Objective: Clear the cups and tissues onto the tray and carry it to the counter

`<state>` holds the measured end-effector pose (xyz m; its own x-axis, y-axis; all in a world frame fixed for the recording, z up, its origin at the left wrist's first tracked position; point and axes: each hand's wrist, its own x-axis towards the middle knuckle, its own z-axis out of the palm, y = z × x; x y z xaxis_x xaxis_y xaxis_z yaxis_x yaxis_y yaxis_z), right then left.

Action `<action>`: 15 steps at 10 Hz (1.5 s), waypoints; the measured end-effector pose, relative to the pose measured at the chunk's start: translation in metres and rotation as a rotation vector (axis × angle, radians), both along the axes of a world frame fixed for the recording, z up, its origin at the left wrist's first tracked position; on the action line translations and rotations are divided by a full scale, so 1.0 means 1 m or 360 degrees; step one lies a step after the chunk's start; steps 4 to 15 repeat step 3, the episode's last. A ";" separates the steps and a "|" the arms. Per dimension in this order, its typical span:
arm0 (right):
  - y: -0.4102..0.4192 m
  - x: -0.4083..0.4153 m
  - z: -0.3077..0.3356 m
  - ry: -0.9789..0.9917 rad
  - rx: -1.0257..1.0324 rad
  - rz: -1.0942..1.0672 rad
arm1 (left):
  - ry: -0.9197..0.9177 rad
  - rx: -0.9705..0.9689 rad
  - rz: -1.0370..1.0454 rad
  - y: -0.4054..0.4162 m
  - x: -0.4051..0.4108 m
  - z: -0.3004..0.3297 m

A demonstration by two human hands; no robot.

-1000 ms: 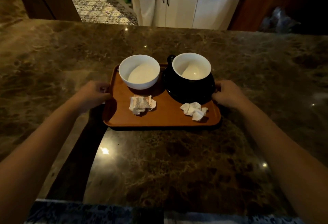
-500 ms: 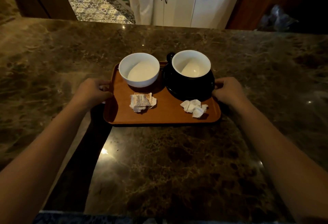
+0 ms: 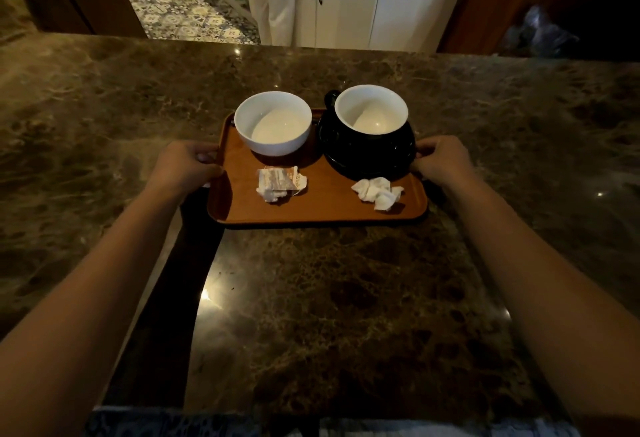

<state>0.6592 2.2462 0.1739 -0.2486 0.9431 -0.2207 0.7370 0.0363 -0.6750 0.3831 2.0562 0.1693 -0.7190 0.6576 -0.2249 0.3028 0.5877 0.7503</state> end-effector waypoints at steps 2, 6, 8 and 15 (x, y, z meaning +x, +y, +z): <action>-0.004 0.007 -0.002 0.0100 -0.0096 -0.0004 | -0.0019 0.0070 -0.0025 -0.012 0.003 -0.001; -0.012 0.011 0.000 0.0129 -0.0040 -0.0062 | -0.0014 0.0094 -0.0076 -0.025 0.004 0.001; -0.012 0.011 0.000 0.0129 -0.0040 -0.0062 | -0.0014 0.0094 -0.0076 -0.025 0.004 0.001; -0.012 0.011 0.000 0.0129 -0.0040 -0.0062 | -0.0014 0.0094 -0.0076 -0.025 0.004 0.001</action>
